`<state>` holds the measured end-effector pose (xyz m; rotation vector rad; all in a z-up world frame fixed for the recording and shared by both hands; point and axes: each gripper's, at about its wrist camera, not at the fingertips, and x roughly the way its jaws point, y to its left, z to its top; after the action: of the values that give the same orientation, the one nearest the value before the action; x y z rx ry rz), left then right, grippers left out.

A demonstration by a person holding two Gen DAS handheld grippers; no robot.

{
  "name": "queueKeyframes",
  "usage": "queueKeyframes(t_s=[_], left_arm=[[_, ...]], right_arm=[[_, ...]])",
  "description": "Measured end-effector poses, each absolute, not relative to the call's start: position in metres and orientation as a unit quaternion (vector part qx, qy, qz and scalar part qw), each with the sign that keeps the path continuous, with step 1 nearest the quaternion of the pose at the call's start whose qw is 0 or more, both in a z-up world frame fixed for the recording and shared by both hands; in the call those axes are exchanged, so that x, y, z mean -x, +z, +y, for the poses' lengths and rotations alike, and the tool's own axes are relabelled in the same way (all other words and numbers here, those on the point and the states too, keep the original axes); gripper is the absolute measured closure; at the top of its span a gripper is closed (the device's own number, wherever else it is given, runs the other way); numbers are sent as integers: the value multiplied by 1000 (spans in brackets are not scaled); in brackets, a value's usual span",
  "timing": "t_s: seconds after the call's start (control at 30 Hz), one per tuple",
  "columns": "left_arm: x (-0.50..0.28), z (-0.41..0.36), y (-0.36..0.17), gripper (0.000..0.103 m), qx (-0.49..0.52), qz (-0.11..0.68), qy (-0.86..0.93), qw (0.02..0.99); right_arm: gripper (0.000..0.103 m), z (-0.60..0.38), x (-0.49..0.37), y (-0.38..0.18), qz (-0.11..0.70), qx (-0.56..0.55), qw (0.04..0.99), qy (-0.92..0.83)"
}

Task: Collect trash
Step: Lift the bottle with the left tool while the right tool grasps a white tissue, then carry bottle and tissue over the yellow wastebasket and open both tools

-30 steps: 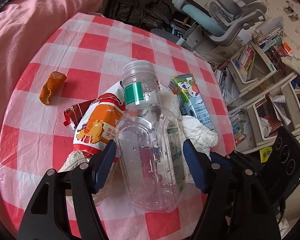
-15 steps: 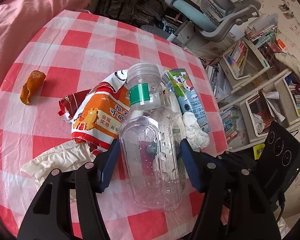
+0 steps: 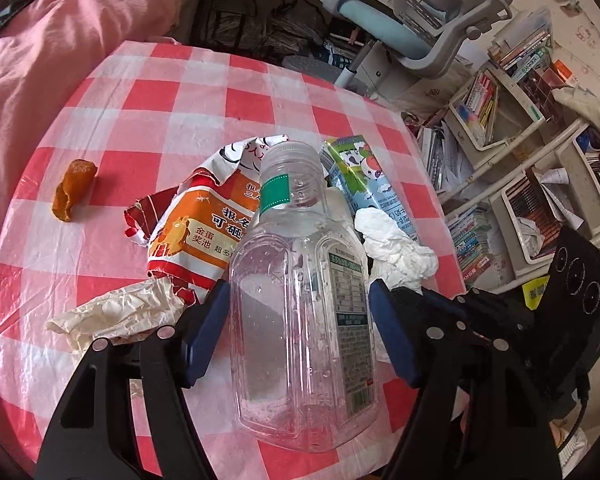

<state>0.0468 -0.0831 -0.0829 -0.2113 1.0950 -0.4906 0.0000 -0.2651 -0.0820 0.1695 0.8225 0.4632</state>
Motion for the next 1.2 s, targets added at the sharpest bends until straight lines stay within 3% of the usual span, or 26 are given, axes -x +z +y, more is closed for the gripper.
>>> queueKeyframes(t_s=[0.47,0.83,0.97,1.2], left_arm=[[-28,-77,-36,35,108,440,-236,860],[3,-171,-7,35,80,402,-336,848],[20,-229,-7,35,42,403,-376,833],[42,-329,-31,35,-22,427,-426,797]], right_arm=[[99,-288,18,-56,347,-104,907,217],[99,-335,74,-21,306,-36,943,124],[99,-380,104,-36,315,-34,946,66],[99,-474,160,-113,377,-98,920,-39]])
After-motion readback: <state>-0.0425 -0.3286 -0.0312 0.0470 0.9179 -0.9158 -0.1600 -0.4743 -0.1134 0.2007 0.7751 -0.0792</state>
